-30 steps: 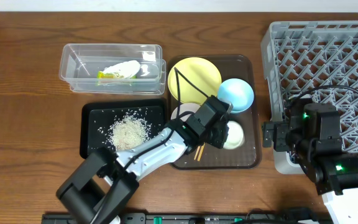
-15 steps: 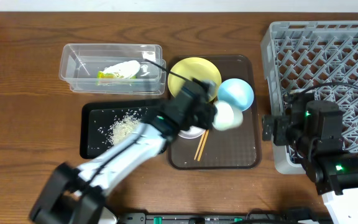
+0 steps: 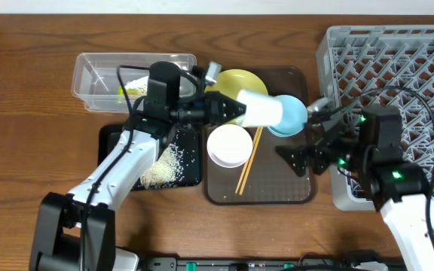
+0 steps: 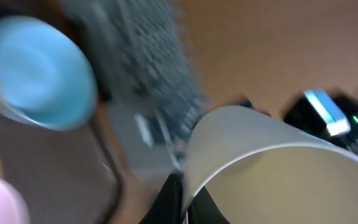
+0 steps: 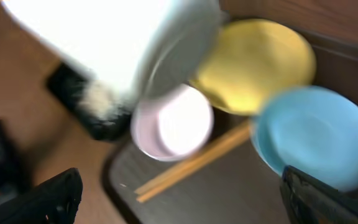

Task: Sort waste into correct bins and load items into the dishwasher rack
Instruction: 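Hand the white cup from left gripper to right gripper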

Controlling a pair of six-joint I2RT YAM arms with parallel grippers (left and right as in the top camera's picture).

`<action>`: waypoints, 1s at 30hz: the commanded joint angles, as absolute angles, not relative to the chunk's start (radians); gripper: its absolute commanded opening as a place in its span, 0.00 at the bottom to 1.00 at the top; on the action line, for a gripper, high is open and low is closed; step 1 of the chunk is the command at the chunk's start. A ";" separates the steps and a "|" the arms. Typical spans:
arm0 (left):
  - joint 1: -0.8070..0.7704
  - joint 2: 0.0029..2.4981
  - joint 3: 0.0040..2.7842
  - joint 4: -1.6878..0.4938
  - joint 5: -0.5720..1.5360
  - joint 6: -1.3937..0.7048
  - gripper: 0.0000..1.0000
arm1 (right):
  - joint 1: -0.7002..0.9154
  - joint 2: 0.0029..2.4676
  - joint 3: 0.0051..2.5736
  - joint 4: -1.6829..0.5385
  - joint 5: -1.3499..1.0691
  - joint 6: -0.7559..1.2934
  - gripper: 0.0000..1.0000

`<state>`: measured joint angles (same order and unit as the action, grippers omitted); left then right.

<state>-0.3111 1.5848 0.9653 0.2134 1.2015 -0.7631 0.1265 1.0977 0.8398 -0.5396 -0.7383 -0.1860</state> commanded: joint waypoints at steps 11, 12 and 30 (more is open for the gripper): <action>-0.355 1.592 0.978 0.219 1.429 -0.792 0.06 | 0.126 1.198 0.856 -0.199 -1.286 -0.252 0.95; -0.355 1.592 0.978 0.219 1.429 -0.792 0.06 | 0.126 1.198 0.856 -0.189 -1.305 -0.252 0.93; -0.355 1.592 0.978 0.219 1.428 -0.791 0.06 | 0.126 1.198 0.856 -0.218 -1.264 -0.252 0.69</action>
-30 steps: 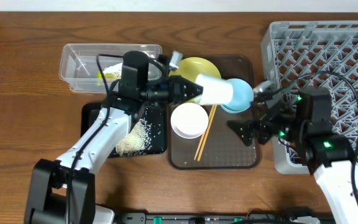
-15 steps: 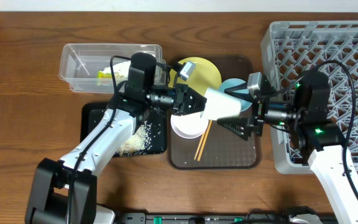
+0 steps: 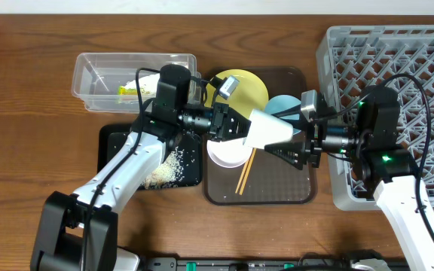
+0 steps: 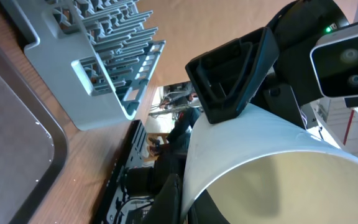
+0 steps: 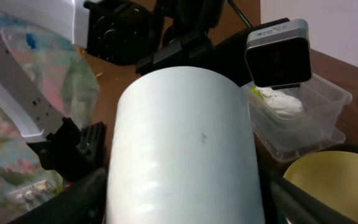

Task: Sort waste into correct bins and load items into the dishwasher rack
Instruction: 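Hand the white cup from left gripper to right gripper, then place the white cup into the dish rack with right gripper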

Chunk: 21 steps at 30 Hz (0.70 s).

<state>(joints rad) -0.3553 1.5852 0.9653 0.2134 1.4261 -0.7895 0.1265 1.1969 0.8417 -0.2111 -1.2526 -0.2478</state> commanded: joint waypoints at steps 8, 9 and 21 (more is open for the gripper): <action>-0.355 1.592 0.971 0.218 1.320 -0.734 0.11 | 0.125 1.198 0.856 -0.263 -1.129 -0.250 0.62; -0.355 1.592 0.970 0.218 1.309 -0.717 0.14 | 0.126 1.198 0.856 -0.274 -1.095 -0.247 0.61; -0.334 1.582 0.970 -0.163 0.797 -0.367 0.42 | 0.089 1.132 0.877 -0.422 -0.505 -0.187 0.53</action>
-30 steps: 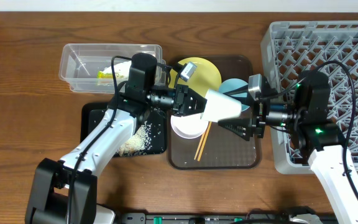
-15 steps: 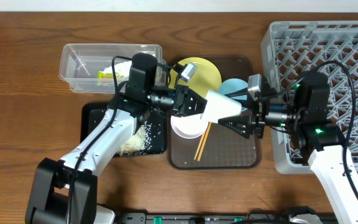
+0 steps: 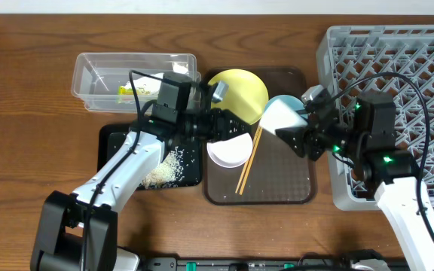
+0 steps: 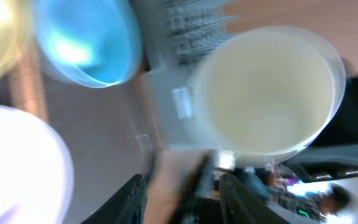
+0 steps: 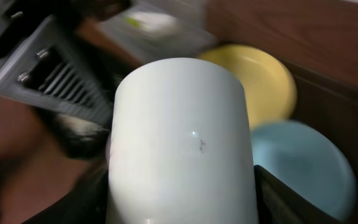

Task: Sort waste into correct bins and load items into the dishwasher rack
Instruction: 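Place the white cup into the dish rack with right gripper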

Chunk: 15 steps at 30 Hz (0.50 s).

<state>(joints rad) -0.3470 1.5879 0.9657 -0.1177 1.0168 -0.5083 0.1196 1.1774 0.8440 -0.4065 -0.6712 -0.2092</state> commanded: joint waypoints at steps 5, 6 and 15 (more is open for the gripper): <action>-0.294 1.485 0.970 -0.322 0.559 -0.287 0.42 | 0.019 1.090 0.956 -0.604 -0.342 -0.131 0.48; -0.286 1.453 0.970 -0.347 0.523 -0.278 0.42 | 0.002 1.090 0.979 -0.646 -0.313 -0.115 0.45; -0.257 1.205 0.970 -0.467 0.299 -0.270 0.42 | -0.167 1.133 1.211 -1.005 -0.098 0.025 0.19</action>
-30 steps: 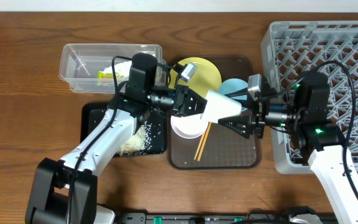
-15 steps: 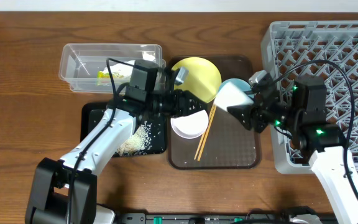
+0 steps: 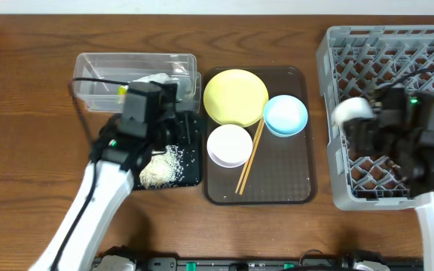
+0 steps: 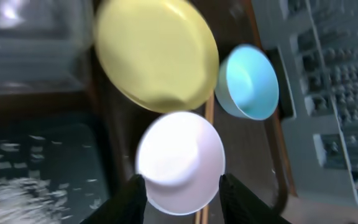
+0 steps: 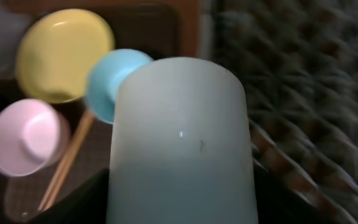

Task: Sort waste into correct bins and load items into the dishwasher rack
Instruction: 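Place the white cup into the dish rack with right gripper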

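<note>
A white cup (image 3: 349, 113) is held over the left edge of the grey dishwasher rack (image 3: 398, 53), with my right gripper (image 3: 368, 124) shut on it. In the right wrist view the cup (image 5: 182, 137) fills the middle, dark fingers on both sides. My left gripper (image 3: 191, 124) hangs open and empty by the brown tray's (image 3: 277, 192) left rim. Its wrist view shows the fingertips (image 4: 135, 199) either side of a white bowl (image 4: 180, 162), apart from it. On the tray lie a yellow plate (image 3: 236, 96), a blue bowl (image 3: 285, 115), the white bowl (image 3: 229, 144) and chopsticks (image 3: 249, 159).
A clear plastic container (image 3: 100, 75) with scraps stands at the back left. In front of it is a black tray (image 3: 111, 139) holding spilled rice (image 3: 160, 165). The rack's tines fill the right side of the table.
My right gripper has carried the white cup from above the tray's right side to over the rack's left edge. My left arm has drawn back left, toward the black tray, still open.
First my left gripper held the white cup over the brown tray, the right gripper open close by. Then the right gripper's fingers were around the cup too. After that the left had let go and the right held it. Now the cup is over the rack.
</note>
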Controlling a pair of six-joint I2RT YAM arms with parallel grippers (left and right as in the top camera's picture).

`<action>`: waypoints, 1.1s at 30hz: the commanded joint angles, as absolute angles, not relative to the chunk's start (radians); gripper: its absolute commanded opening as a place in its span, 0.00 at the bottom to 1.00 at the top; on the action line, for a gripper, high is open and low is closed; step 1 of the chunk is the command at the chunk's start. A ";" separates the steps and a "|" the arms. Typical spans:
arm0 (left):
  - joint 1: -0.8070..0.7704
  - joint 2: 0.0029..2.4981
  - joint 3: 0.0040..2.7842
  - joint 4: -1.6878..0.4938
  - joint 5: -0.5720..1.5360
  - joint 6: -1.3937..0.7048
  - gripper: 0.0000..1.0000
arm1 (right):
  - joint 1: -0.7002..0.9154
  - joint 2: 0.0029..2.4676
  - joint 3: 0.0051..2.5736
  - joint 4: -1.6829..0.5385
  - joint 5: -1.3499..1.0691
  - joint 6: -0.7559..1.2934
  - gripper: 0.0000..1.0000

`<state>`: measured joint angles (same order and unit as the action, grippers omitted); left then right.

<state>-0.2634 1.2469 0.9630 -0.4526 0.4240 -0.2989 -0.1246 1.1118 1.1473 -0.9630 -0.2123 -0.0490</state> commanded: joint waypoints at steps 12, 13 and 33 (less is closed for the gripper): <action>-0.257 1.195 0.970 -0.506 0.294 -0.270 0.42 | -0.368 1.370 1.347 -1.214 0.012 0.062 0.01; -0.257 1.195 0.970 -0.509 0.294 -0.270 0.43 | -0.384 1.392 1.347 -1.219 0.020 0.075 0.01; -0.257 1.195 0.970 -0.516 0.294 -0.270 0.43 | -0.511 1.652 1.346 -1.184 0.010 0.082 0.71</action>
